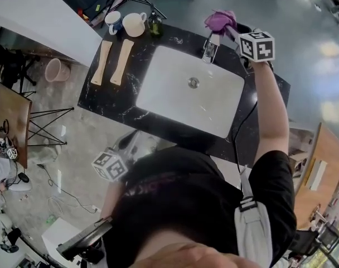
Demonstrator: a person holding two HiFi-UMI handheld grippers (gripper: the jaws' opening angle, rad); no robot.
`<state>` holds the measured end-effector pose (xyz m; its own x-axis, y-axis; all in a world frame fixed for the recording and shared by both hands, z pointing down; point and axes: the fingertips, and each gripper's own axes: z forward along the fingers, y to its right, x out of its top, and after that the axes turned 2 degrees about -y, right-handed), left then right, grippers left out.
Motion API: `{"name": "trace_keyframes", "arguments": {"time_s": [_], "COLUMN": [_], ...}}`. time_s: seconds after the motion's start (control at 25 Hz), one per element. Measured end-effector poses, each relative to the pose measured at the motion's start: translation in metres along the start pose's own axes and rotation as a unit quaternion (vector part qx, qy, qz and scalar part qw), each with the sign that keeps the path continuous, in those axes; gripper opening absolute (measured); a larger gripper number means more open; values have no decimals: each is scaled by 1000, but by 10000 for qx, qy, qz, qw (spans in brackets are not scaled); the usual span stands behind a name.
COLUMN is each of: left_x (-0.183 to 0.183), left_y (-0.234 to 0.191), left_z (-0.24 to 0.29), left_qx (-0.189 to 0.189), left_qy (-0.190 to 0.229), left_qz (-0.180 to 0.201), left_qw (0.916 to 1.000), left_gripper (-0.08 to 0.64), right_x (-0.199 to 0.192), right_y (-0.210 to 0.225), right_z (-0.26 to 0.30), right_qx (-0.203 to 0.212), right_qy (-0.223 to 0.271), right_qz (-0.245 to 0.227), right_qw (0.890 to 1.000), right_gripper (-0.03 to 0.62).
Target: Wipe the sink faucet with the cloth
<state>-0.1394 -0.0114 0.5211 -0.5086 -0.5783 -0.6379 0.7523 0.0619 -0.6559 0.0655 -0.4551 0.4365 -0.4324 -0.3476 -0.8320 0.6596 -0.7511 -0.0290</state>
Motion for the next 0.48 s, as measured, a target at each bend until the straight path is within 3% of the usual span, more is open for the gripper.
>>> {"name": "trace_keyframes", "arguments": {"time_s": [0.16,0.32,0.4,0.48], "left_x": [8,15,15,15], "left_y": [4,7,8,10], "left_z": [3,5,6,6], "left_qx": [-282,-421,-433,-412], "left_qy": [-110,-120,-109,-102], "left_qz": [175,253,271,289], "left_qw": [9994,9987,9986,9987], "left_gripper": [-2,-2,-2,-2], "right_x": [-32,-70,-86,-88], "right_y": [-63,-125,-135,-124], "right_z": [-44,-54,-40,-26], "right_qx": [355,630,653,582], "right_qy": [178,-15,-189,-185], "right_qz": [-184,-577,-721,-547], "right_qw": [9990,9963,9951,9966], "right_gripper": [95,95,95,94]}}
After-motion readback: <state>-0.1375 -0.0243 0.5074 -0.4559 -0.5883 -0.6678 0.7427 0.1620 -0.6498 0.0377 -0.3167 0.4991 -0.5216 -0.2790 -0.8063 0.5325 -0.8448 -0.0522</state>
